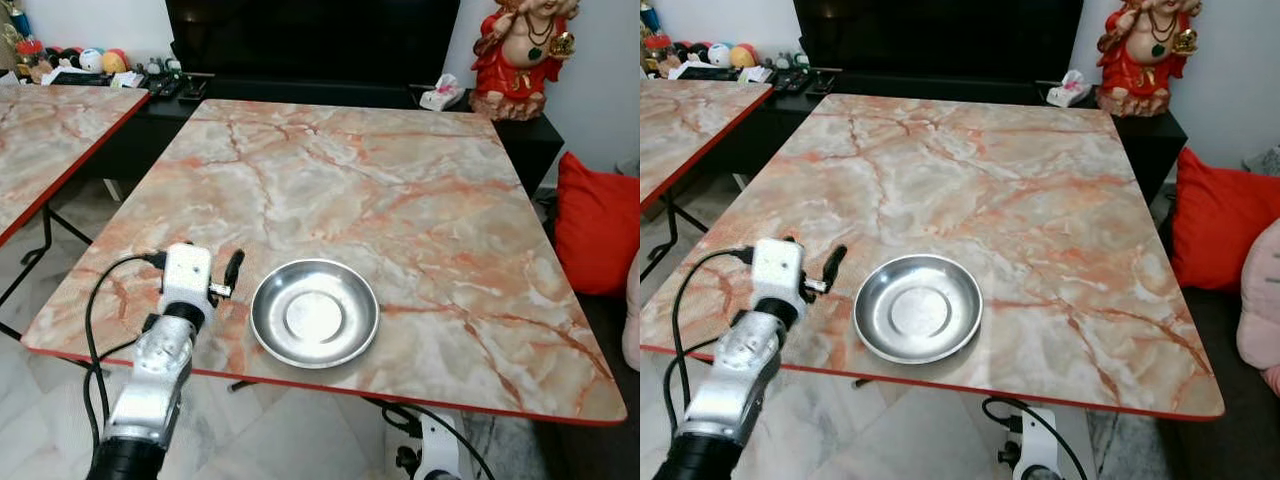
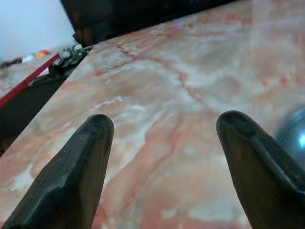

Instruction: Setting the table

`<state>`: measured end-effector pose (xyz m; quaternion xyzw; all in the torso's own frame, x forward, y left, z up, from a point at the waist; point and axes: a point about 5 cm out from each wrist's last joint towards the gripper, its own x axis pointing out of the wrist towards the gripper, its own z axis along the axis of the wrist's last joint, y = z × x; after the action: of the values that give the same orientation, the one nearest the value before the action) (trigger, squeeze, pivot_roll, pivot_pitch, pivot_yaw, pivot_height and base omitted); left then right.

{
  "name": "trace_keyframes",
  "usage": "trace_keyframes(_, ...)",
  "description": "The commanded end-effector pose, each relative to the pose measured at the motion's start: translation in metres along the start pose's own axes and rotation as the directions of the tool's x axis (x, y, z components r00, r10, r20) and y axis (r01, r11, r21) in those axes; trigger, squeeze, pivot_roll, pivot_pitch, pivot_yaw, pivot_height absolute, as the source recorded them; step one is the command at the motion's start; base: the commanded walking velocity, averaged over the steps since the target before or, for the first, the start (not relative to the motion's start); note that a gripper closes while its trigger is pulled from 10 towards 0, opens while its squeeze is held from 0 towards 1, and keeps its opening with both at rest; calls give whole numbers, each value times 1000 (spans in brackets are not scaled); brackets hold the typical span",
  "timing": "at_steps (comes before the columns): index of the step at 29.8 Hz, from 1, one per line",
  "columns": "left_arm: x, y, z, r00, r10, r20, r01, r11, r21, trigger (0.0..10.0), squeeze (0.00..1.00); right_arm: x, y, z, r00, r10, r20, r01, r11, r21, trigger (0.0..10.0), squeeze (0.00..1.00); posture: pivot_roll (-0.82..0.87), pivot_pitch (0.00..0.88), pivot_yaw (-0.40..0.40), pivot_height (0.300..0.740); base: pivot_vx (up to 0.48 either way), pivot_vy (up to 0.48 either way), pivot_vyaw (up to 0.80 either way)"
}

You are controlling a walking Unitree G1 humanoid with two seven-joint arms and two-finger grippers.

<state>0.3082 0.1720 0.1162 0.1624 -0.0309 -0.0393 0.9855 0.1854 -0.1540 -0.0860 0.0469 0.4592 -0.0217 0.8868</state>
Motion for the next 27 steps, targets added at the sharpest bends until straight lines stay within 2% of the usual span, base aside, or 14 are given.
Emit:
trace_keyframes(1, -1, -2, -3, 1000, 2, 13, -3, 999, 39, 10000, 0, 0, 1, 1, 1000, -3, 10, 3, 1000, 6, 10000, 0, 73, 0, -3, 740, 0, 255, 0)
trace_keyframes(4, -2, -2, -5, 1000, 24, 18, -24, 1000, 15, 10000, 0, 0, 1, 1, 1000, -4, 9, 4, 1000, 7, 10000, 0, 71, 0, -1, 740, 0, 249, 0)
trace_keyframes(7, -2, 1, -7, 997, 74, 26, -73, 996, -46, 10000, 0, 0, 1, 1, 1000, -4, 7, 4, 1000, 4, 10000, 0, 77, 0, -3, 740, 0, 339, 0)
trace_keyframes(15, -1, -1, -11, 994, 105, 37, -102, 992, -71, 10000, 0, 0, 1, 1, 1000, -10, 10, 10, 1000, 4, 10000, 0, 73, 0, -1, 740, 0, 480, 0)
trace_keyframes(27, 2, -4, -6, 993, 95, 74, -88, 991, -99, 10000, 0, 0, 1, 1, 1000, -11, 8, 11, 1000, 5, 10000, 0, 83, 0, 2, 740, 0, 480, 0)
